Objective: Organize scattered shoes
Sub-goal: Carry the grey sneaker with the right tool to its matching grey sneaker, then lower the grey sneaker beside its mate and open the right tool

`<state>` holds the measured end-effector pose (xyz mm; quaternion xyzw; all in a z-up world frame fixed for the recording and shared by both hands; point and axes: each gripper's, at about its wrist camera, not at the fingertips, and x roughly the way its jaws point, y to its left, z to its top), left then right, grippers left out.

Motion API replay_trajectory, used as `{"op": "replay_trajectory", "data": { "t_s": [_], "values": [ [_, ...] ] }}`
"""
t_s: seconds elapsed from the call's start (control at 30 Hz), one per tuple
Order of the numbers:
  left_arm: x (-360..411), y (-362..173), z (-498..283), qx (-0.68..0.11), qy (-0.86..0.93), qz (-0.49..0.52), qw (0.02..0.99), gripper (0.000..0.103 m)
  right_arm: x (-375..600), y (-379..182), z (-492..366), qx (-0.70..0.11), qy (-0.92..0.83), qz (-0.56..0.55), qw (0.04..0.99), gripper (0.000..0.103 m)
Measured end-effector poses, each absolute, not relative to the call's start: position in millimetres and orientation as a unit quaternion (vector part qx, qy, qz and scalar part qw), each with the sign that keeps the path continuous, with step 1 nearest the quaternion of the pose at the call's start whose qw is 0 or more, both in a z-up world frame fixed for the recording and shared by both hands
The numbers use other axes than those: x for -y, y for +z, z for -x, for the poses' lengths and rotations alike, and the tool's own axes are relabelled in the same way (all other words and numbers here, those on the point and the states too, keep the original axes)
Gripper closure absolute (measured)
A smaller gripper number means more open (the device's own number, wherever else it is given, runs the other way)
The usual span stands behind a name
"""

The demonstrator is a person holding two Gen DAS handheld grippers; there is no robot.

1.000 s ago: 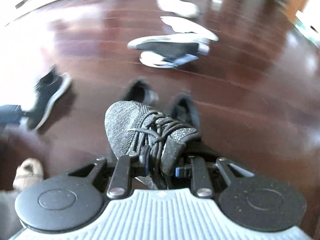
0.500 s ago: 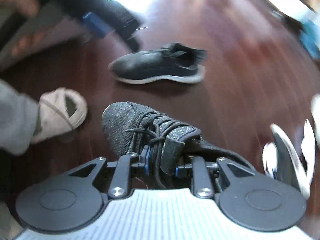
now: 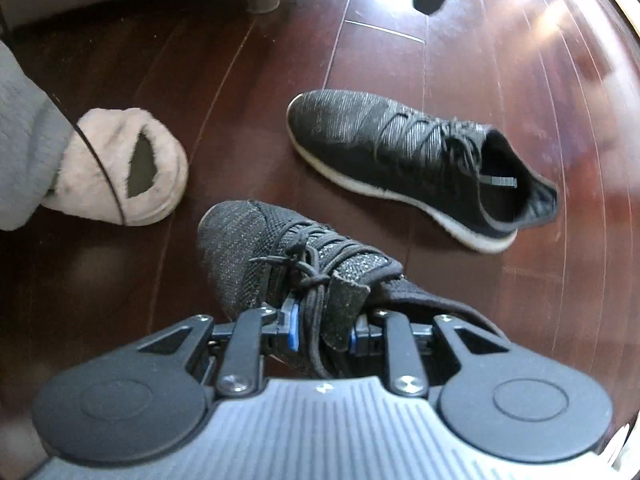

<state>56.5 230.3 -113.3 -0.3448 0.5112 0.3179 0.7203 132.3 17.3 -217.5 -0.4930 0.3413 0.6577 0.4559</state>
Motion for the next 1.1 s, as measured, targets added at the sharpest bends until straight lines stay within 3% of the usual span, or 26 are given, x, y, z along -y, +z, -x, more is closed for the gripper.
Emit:
{"op": "replay_trajectory", "data": {
  "t_s": [0.53, 1.0, 1.1],
  "values": [
    [-249, -131, -68, -0.530, 0.316, 0.358, 0.701, 0.020, -76, -255, -157, -0.336, 0.672, 0.501, 0.429, 0.079],
    [-240, -129, -73, -0.533, 0.304, 0.347, 0.709, 0.020, -75, -264, -172, -0.392, 0.627, 0.452, 0.500, 0.076],
    [-234, -127, -73, -0.533, 0.299, 0.340, 0.714, 0.020, -73, -263, -175, -0.408, 0.611, 0.434, 0.521, 0.070]
  ]
}}
